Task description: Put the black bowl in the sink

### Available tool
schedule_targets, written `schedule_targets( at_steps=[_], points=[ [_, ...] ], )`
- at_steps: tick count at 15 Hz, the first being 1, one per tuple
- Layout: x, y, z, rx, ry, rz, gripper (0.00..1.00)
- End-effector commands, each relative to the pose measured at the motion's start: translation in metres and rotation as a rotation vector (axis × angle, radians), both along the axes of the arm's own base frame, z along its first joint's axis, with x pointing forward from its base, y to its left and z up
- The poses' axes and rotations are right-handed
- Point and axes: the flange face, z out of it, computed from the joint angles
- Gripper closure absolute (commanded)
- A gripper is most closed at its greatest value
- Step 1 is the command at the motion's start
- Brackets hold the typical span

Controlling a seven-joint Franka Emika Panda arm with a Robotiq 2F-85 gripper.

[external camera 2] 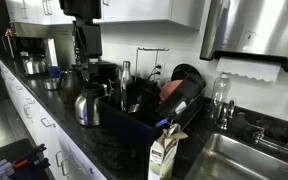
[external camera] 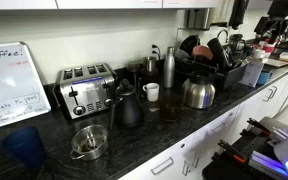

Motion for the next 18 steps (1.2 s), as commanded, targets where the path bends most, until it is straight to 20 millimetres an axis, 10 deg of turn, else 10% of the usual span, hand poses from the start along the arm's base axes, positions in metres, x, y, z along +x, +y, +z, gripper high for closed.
schedule_targets(
  at_steps=[1, 8, 14, 18],
  points=[
    [0.0, 0.0, 0.001, 0.0, 0.001, 0.0, 0.0],
    [0.0, 0.0, 0.001, 0.0, 0.001, 0.0, 0.0],
    [0.111, 0.123, -0.032, -0.066, -0.113, -0.173, 0.0],
    [0.169, 0.131, -0.041, -0.16, -0.199, -0.286, 0.0]
  ],
)
